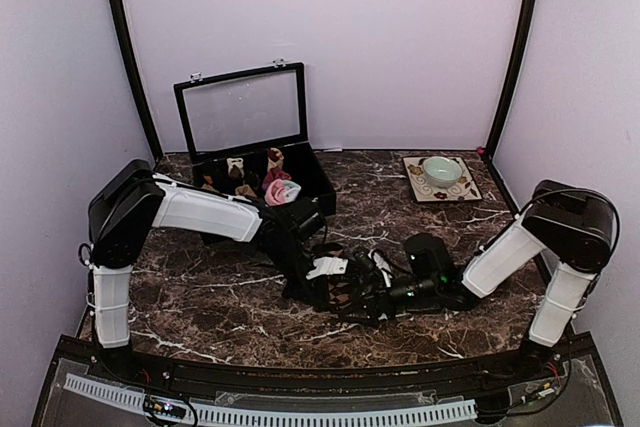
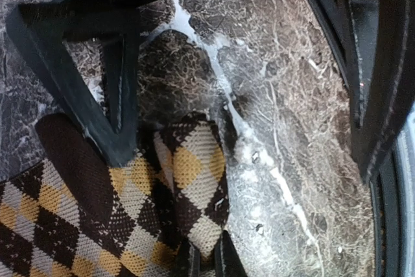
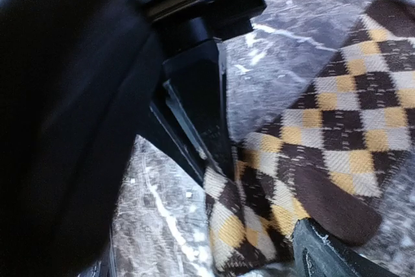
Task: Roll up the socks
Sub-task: Roll the sock at the center of the board.
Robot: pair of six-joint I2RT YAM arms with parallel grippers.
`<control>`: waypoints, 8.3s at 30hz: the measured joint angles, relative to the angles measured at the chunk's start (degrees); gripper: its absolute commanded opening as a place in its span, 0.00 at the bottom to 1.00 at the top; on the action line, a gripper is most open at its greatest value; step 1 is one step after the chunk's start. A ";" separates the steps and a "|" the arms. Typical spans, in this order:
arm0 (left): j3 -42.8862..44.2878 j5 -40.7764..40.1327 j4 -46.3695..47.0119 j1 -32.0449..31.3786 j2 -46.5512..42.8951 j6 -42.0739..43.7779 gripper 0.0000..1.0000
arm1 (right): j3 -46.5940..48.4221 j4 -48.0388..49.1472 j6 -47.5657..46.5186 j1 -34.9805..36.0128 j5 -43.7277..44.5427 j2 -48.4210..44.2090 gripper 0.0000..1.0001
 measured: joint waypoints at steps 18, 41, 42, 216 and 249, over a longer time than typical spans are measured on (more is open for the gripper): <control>15.41 16.11 -17.86 4.90 13.27 -2.73 0.00 | -12.31 -11.56 2.62 0.09 36.63 -33.18 0.99; 26.49 19.82 -30.73 5.97 21.40 -8.35 0.00 | -11.32 -9.14 -32.41 11.26 23.56 -24.74 0.46; 26.53 19.82 -30.77 5.97 21.42 -8.41 0.00 | -10.27 -9.27 -33.29 11.58 23.17 -23.02 0.46; -10.78 -16.68 13.49 -4.39 -9.68 5.81 0.37 | 11.56 -4.37 5.25 -4.42 -9.16 12.70 0.00; 3.19 -0.68 1.64 2.38 2.64 6.56 0.00 | -0.09 -16.31 3.23 -4.31 10.43 -10.01 0.99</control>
